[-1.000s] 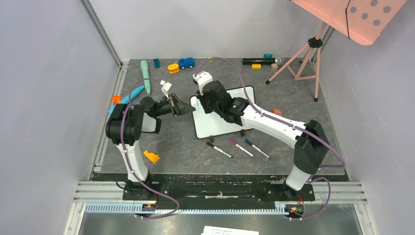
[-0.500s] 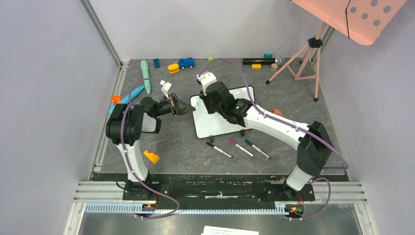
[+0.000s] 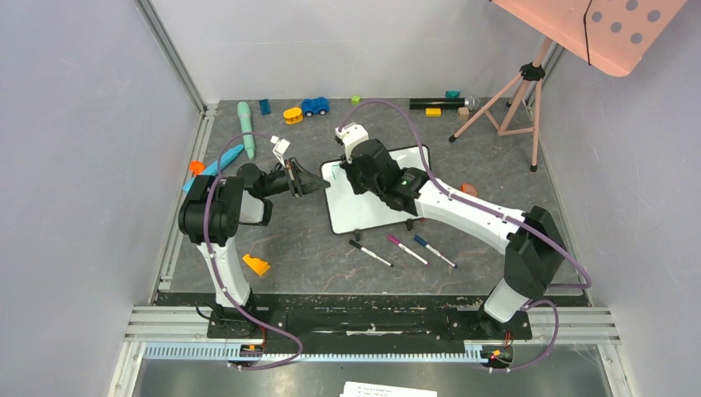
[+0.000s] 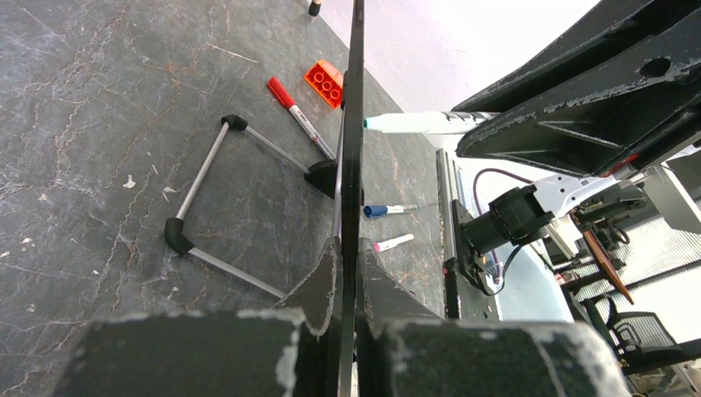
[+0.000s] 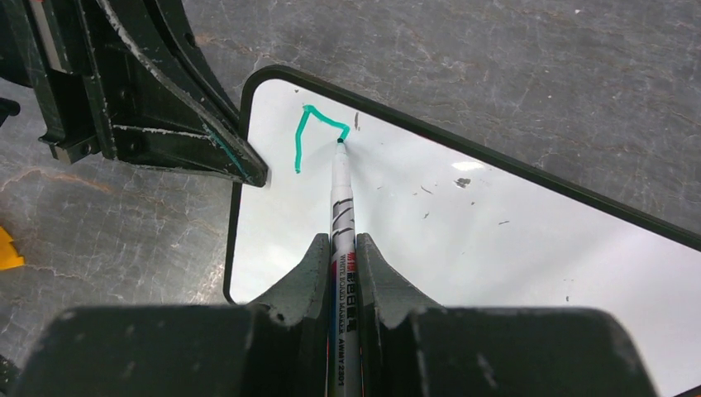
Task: Write a sentence on the whiteboard
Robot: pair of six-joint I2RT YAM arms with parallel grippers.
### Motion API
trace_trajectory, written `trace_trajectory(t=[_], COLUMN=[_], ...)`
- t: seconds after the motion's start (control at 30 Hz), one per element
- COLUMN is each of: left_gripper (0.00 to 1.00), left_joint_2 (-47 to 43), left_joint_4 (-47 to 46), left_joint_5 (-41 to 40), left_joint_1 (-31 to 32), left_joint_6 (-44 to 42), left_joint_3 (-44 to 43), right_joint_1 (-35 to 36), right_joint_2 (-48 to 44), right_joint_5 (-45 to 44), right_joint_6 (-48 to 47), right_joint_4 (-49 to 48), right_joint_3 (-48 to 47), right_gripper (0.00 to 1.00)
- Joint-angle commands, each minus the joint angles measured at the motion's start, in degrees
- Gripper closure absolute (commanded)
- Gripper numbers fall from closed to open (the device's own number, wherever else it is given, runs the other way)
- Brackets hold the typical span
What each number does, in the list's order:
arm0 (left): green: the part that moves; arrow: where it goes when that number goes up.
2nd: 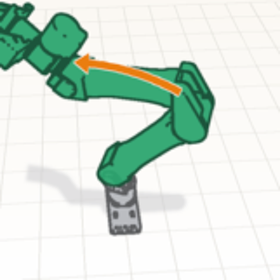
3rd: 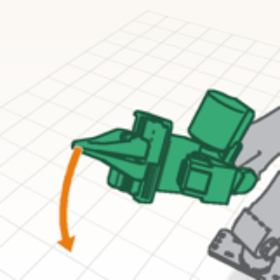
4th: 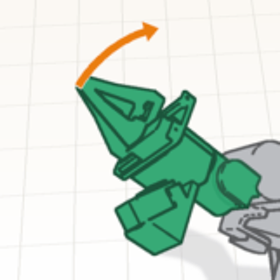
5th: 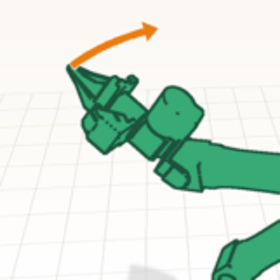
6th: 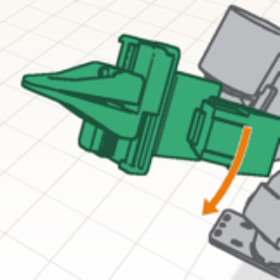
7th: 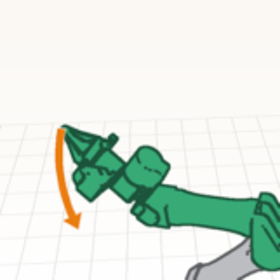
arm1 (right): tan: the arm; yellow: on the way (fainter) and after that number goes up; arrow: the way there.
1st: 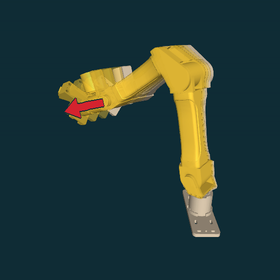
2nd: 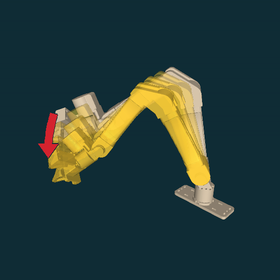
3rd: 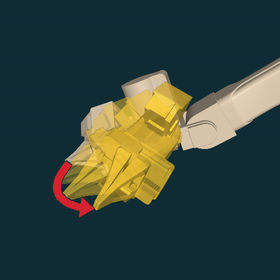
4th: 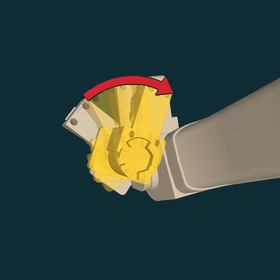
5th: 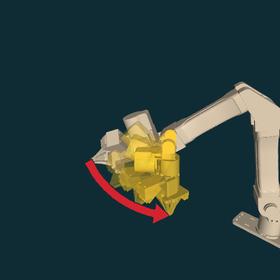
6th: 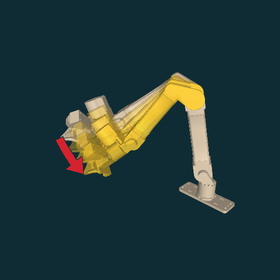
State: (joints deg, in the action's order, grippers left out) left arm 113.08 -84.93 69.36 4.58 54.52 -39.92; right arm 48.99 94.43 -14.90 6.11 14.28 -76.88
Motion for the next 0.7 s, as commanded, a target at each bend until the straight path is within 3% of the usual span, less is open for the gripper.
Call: trace_trajectory(t=[0.0,0.67], left_gripper=[0.98,0.98], left_joint_2=[-2.0,-2.0], left_joint_4=[-4.3,-4.3], left_joint_5=[1.1,1.1], left_joint_1=[0.2,0.2], left_joint_6=[-2.1,-2.1], left_joint_3=[0.2,0.2], right_joint_1=[-0.5,-0.4], right_joint_2=[-1.3,1.2], right_joint_5=[1.6,6.2], right_joint_6=[0.5,1.2], right_joint_4=[-0.2,-2.2], right_joint_3=[1.1,-0.3], right_gripper=[1.00,1.00])
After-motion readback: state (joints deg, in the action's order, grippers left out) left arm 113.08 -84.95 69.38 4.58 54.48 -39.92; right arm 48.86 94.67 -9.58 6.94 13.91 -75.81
